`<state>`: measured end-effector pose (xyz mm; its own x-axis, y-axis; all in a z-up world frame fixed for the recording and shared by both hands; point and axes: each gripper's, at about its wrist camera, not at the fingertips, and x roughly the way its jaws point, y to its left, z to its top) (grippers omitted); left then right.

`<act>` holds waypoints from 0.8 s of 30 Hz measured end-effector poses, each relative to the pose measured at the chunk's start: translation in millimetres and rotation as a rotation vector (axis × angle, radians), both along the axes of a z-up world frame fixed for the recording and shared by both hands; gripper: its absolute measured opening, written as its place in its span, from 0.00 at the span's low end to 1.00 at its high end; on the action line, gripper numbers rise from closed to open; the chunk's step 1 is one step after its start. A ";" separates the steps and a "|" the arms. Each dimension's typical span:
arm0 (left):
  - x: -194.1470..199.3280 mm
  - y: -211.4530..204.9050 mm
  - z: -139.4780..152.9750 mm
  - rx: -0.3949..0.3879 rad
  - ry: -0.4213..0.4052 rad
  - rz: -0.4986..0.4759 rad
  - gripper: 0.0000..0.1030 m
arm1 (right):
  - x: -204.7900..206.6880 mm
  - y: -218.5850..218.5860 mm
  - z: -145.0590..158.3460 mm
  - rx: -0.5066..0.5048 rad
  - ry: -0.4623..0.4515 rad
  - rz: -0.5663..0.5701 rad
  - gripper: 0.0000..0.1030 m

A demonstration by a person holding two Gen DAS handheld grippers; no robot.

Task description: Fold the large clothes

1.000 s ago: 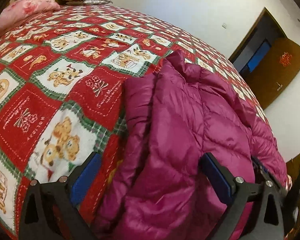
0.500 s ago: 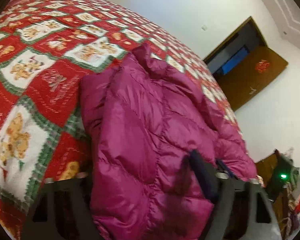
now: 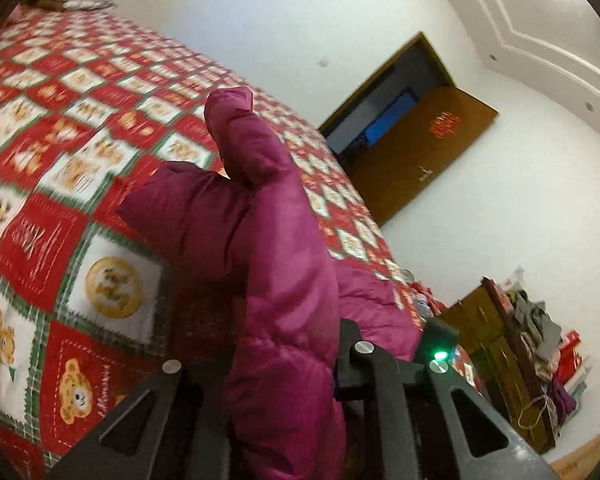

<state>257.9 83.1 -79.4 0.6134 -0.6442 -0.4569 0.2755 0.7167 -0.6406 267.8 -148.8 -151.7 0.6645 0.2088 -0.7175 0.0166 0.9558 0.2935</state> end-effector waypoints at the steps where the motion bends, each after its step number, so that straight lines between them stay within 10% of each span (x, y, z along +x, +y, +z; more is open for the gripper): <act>1: -1.6 -1.9 6.0 0.008 -0.015 -0.010 0.14 | -2.1 4.7 1.0 0.023 0.006 0.005 0.30; 12: -15.3 6.4 52.8 0.184 -0.145 0.002 0.14 | 2.4 81.6 -8.6 0.542 0.123 0.268 0.23; 24: -25.7 -74.6 34.6 0.434 -0.203 -0.104 0.14 | -29.8 -20.8 24.8 0.474 0.028 0.230 0.23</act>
